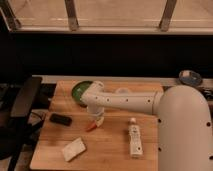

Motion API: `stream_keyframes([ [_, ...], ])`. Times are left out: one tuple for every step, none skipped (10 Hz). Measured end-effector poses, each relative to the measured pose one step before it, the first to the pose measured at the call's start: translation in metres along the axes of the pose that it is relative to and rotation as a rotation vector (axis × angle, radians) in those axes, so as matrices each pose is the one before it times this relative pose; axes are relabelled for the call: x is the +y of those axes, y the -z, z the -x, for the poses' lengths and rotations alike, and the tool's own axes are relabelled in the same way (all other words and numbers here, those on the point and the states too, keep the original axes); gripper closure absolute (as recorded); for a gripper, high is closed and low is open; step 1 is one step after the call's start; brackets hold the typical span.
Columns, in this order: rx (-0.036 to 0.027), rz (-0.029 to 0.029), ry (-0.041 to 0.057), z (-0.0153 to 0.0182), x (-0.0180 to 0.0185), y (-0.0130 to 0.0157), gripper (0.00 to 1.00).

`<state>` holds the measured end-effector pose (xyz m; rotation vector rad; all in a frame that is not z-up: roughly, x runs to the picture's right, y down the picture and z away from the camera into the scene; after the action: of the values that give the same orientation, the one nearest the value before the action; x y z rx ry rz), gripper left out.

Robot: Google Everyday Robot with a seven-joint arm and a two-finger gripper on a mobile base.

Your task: Drag the pepper across the table

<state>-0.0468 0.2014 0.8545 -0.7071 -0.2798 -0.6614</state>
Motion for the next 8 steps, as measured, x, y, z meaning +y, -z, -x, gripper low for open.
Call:
stream_keyframes([
  [-0.00058,-0.00006,-0.00032,-0.00024,0.00000,0.00011,0.75],
  [-0.01095,-0.00132,-0.00829,-0.00361,0.00090,0.00053,0.86],
  [-0.00751,-0.00328,-0.01177,-0.01145,0.00153,0.00040,0.91],
  [-0.00794,-0.00373,-0.01283,-0.01525,0.00443,0.00100,0.92],
  [-0.00761,-0.00164,-0.01087,-0.00898,0.00368,0.00051,0.92],
  [-0.00782,-0.00186,-0.00822,-0.00406,-0.00034,0.00050,0.92],
  [-0.00798,-0.00190,-0.00736,-0.00123,-0.00186,0.00015,0.92],
  [-0.00355,-0.00170,-0.00496,-0.00386,-0.00219,0.00039,0.92],
])
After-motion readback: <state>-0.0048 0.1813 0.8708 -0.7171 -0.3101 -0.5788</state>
